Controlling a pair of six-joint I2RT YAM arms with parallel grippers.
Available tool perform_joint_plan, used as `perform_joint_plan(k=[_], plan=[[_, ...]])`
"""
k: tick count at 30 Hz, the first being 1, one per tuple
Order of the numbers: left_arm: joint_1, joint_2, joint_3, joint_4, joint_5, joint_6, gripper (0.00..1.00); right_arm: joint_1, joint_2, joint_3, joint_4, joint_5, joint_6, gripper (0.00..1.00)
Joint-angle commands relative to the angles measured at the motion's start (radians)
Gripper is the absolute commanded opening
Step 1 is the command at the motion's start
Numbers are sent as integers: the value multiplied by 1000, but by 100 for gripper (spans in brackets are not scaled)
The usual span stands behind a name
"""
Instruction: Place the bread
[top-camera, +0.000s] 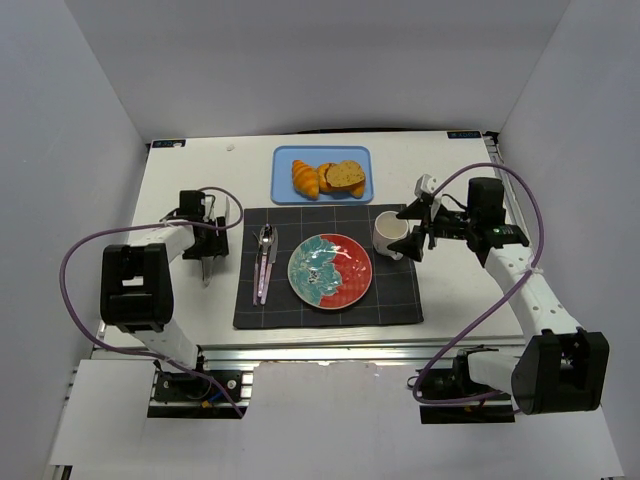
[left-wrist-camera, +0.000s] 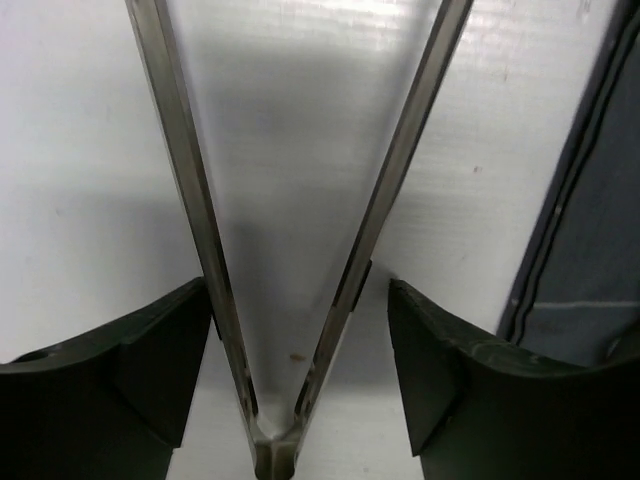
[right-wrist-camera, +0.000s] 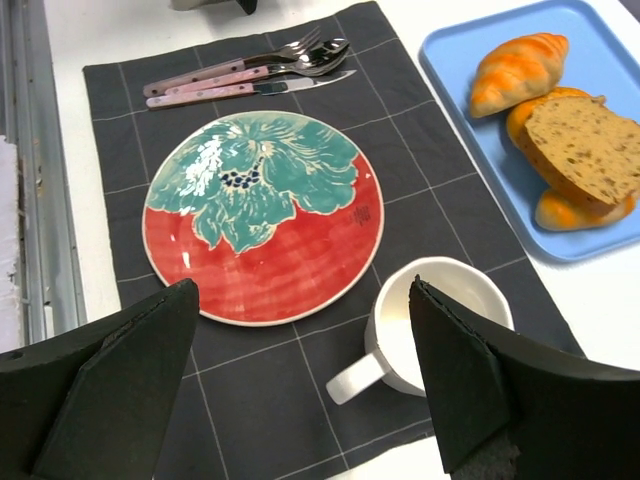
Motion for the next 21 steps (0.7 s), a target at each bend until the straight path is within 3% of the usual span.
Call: perform_joint_plan(k=[1, 6, 10, 11, 16, 21], plan=[[-2, 20, 16, 45, 35, 35, 78, -22, 2, 25, 37, -21, 26, 89], [-2, 77, 1, 68, 71, 35, 66, -36, 4, 26, 65, -28, 56, 89], [0, 88, 14, 54, 121, 19, 28, -43, -2, 25, 70, -21, 59, 90], [-2, 76, 19, 54, 119, 15, 25, -46, -4, 23, 71, -21, 56, 89], [-2, -76, 91, 37, 183, -59, 23, -77, -4, 30, 73, -24, 53, 89], [-80, -176, 168, 120, 358, -255, 34, -92, 2, 27, 97, -28, 66, 89]])
